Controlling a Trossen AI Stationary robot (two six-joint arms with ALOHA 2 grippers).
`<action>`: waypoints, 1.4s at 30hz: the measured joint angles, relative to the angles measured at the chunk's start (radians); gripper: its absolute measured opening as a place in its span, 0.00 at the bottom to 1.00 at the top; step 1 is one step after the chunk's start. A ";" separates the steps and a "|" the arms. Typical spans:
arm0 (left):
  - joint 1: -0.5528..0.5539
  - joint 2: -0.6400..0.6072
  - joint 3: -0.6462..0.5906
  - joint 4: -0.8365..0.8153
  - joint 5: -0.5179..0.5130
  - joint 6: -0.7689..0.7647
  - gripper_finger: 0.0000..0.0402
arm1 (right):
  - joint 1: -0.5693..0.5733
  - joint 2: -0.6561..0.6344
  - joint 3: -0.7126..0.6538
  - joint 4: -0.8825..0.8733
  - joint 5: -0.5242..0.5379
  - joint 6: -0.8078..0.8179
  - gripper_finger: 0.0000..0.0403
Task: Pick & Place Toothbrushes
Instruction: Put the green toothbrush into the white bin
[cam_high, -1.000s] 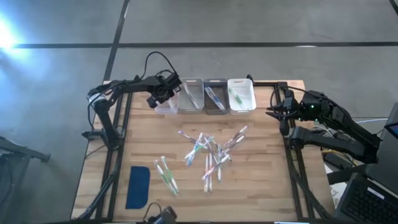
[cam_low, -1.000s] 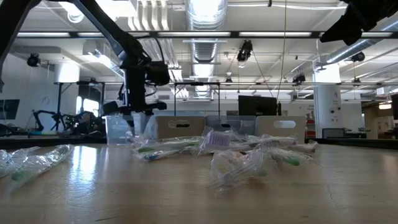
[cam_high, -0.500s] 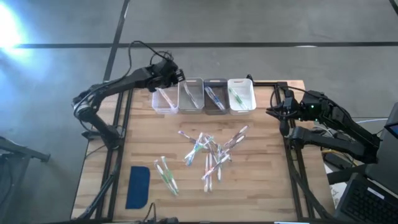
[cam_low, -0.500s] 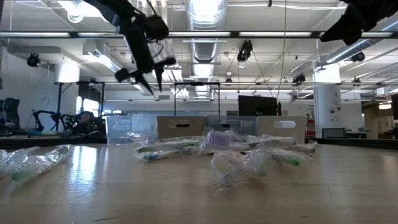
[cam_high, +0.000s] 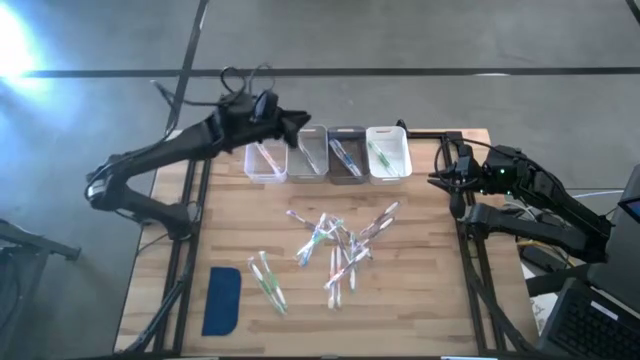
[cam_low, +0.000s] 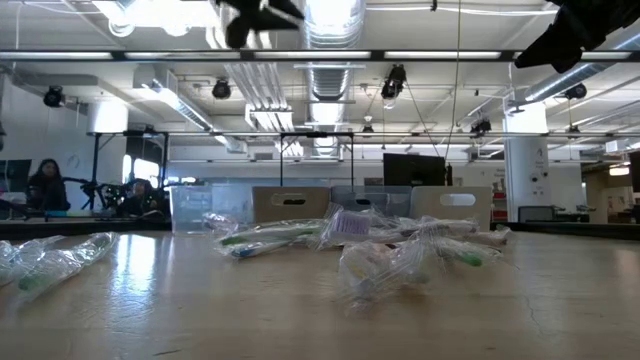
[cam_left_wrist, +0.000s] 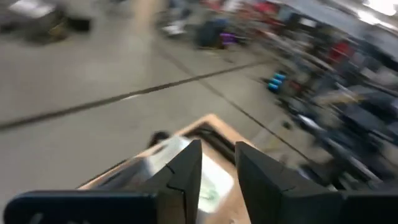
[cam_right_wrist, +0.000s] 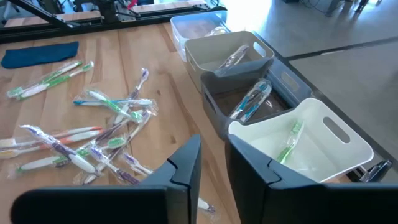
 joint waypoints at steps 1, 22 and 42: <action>-0.023 -0.023 0.000 -0.008 0.004 0.035 0.24 | 0.000 0.000 0.000 0.000 0.000 0.000 0.19; -0.286 -0.361 0.000 -0.573 -0.072 0.293 0.15 | 0.000 0.000 0.000 0.000 0.000 0.000 0.32; -0.618 -0.497 -0.176 -0.870 -0.375 0.269 0.02 | 0.000 0.000 0.000 0.000 0.000 0.000 0.43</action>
